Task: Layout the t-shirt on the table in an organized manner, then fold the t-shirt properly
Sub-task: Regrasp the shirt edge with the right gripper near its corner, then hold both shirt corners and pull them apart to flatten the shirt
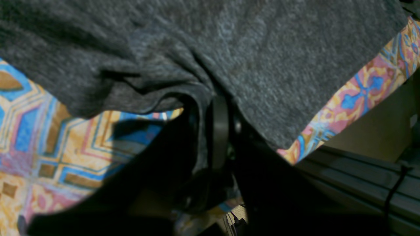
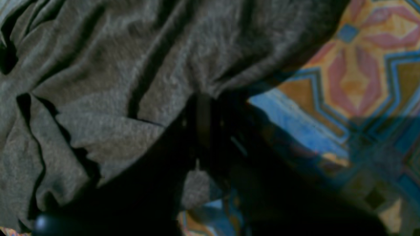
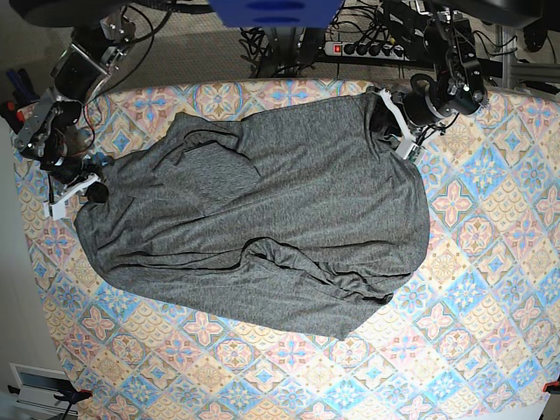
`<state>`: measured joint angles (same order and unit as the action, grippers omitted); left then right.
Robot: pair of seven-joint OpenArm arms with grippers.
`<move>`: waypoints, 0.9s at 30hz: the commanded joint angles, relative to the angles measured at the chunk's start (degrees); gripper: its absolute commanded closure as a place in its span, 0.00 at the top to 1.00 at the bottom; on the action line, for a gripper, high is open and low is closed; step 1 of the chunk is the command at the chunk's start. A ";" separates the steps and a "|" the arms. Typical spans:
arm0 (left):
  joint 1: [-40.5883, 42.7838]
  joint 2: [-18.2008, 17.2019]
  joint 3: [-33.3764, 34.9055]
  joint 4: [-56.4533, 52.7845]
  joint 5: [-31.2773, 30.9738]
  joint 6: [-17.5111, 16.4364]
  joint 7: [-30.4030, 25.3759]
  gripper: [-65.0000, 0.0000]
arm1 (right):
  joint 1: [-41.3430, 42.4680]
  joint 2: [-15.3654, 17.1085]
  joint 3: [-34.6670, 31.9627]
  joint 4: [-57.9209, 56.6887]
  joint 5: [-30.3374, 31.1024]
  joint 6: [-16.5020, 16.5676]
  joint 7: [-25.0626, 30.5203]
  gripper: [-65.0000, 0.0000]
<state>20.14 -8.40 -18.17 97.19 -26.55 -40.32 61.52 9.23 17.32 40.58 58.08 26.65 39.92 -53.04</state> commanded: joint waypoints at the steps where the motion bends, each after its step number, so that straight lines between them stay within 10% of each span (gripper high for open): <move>1: 0.74 -0.17 0.11 -0.26 3.56 0.32 4.55 0.02 | -0.31 0.04 -0.45 -0.28 -3.14 0.08 -4.50 0.00; 27: 1.09 -8.26 -8.16 7.47 2.94 0.32 9.56 0.02 | -14.55 0.04 13.80 13.52 -3.14 0.08 -4.50 0.00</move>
<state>21.23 -15.73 -25.89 103.61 -24.21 -40.29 71.16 -5.19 16.03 54.04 71.18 27.09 41.39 -55.72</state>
